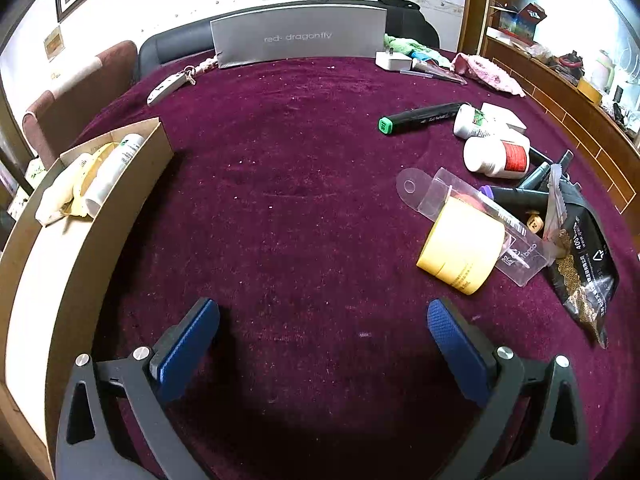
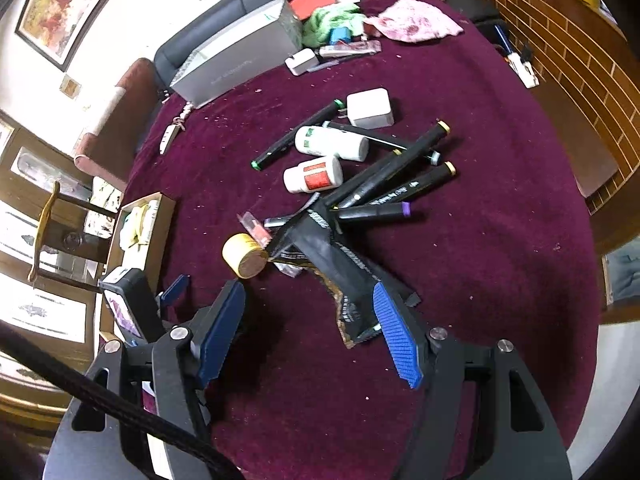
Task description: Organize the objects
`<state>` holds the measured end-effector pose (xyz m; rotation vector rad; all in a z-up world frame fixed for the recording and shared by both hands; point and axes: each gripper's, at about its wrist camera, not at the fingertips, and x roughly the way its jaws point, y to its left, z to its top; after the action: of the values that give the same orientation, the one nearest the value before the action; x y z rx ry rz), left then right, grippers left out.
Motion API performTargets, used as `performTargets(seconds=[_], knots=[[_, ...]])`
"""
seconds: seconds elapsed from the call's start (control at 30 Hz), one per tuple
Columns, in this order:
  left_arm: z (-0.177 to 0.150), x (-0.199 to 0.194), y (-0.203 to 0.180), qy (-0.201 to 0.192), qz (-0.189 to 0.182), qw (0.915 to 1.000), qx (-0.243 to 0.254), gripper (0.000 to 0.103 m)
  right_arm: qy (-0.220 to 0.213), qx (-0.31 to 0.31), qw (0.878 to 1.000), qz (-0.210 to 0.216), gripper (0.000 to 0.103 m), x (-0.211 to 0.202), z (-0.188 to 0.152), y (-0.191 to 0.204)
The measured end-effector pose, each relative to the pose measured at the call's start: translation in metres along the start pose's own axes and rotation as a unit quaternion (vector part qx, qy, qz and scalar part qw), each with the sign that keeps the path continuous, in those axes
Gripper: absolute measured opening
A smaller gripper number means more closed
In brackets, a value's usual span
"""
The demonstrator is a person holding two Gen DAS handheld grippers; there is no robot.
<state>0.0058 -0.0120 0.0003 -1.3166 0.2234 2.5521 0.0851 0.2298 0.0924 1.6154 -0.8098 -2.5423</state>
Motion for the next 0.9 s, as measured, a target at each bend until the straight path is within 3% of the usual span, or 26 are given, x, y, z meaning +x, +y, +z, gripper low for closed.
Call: performTargets(seconds=[0.63,0.9], knots=[[0.0,0.001,0.0,0.0,-0.001,1.0,0.001,0.102,0.008,0.023,1.0,-0.004,0.067,0.008,0.016,-0.009],[0.0,0.0,0.001,0.0,-0.001,1.0,0.001,0.102,-0.008,0.016,1.0,-0.013,0.067,0.003,0.028,-0.008]])
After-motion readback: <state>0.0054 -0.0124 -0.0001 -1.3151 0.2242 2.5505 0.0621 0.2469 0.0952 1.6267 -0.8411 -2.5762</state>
